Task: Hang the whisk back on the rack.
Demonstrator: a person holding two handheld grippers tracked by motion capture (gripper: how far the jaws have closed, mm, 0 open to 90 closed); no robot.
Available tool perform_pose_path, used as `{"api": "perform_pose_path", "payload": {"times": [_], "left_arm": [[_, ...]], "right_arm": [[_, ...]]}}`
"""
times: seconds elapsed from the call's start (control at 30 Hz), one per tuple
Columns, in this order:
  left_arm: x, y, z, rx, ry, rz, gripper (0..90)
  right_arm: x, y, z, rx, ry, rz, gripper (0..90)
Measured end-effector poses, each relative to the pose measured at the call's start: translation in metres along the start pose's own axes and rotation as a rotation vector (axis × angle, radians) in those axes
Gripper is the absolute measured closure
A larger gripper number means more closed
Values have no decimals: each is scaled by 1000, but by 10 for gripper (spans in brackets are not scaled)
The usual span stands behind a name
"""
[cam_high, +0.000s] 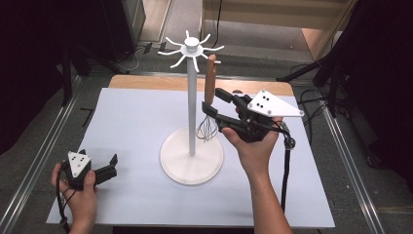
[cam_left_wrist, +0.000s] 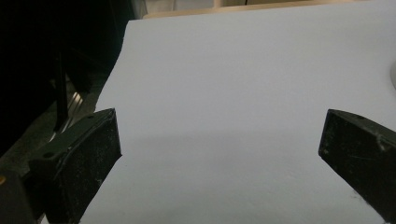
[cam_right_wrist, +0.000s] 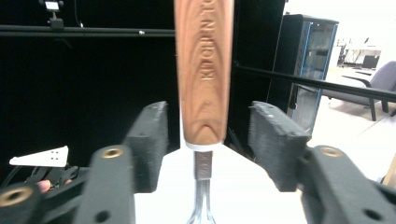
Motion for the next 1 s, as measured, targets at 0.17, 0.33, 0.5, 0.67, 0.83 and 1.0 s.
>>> {"api": "perform_pose_path", "payload": {"times": [0.17,0.33,0.5,0.67,0.83,1.0], "left_arm": [[0,0,0,-1,2,0,0],[0,0,0,-2,3,1,0],[0,0,0,-1,2,1,0],[0,0,0,-3,1,1,0],[0,0,0,-4,3,3,0],[0,0,0,-5,2,2,0]], "right_arm": [[5,-9,-6,45,17,-9,317],[18,-20,-12,80,64,-14,297],[38,-25,-18,100,161,2,293],[55,-34,-24,132,221,19,245],[74,-43,-31,141,280,25,174],[94,-49,-37,144,339,33,105]]}}
Point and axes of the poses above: each handheld gripper's, and its own axes: z roughly forward along the jaws, x roughly out of its underside, y roughly to its left, the point moved 8 cm from there along z, roughly forward along the jaws, and after that the axes turned 1 degree about y, right-handed, at the moved point
